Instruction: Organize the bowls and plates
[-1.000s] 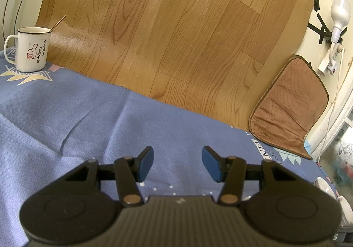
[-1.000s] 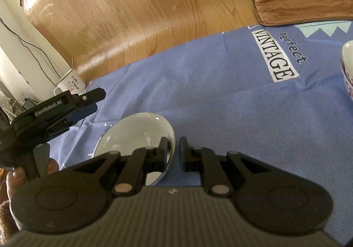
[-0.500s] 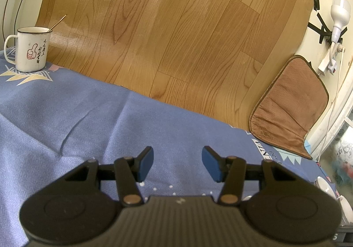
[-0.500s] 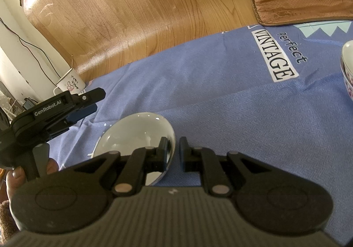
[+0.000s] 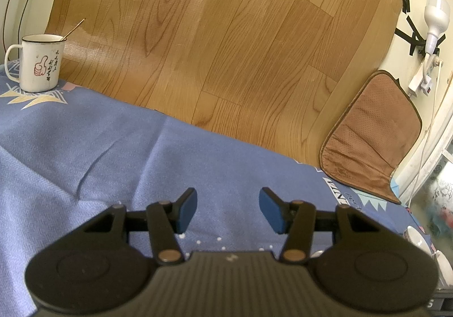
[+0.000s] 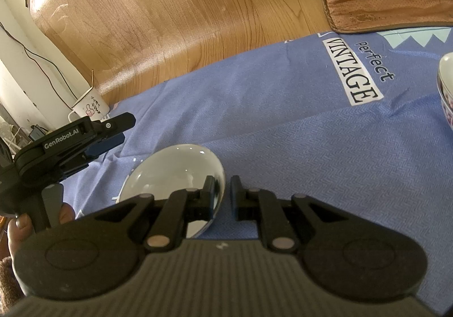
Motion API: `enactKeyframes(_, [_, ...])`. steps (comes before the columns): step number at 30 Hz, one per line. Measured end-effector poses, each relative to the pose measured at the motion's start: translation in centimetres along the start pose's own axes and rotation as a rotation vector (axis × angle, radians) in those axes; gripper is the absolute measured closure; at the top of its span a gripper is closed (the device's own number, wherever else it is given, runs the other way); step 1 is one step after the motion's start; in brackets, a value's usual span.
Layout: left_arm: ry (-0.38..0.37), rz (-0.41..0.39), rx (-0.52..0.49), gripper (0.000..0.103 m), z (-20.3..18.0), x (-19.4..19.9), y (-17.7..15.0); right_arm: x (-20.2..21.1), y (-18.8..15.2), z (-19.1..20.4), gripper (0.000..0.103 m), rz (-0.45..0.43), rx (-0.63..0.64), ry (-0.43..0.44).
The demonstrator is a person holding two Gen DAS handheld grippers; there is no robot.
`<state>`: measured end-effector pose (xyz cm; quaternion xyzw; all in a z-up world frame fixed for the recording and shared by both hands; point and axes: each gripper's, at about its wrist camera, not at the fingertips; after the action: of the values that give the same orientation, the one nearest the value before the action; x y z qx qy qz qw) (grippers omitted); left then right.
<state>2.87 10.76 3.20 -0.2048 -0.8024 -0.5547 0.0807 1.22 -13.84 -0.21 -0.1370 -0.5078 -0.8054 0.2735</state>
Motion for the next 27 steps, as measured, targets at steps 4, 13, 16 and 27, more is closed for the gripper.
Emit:
enactKeyframes(4, [0.0,-0.001,0.0,0.054,0.01,-0.01,0.01,0.03,-0.03,-0.01,0.088,0.0,-0.001,-0.001])
enactKeyframes(13, [0.0,0.0,0.002,0.054,0.09,-0.02,0.06,0.0,-0.02,0.0,0.086,0.0,-0.001,-0.002])
enactKeyframes(16, [-0.001,0.001,0.003,0.054,0.08,-0.04,0.06,0.03,-0.12,-0.06,0.086,-0.001,-0.002,-0.003])
enactKeyframes(27, [-0.014,0.003,0.001,0.054,0.12,-0.07,0.01,-0.01,-0.1,-0.11,0.086,0.0,-0.003,-0.005])
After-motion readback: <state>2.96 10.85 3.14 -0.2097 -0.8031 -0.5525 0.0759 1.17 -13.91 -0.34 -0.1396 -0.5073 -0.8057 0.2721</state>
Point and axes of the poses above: each gripper's, at about its wrist camera, not at the fingertips, and x roughly against the way its jaws point, z to its left, y to its top, and after that the axes turned 8 degrees about -z, right-handed
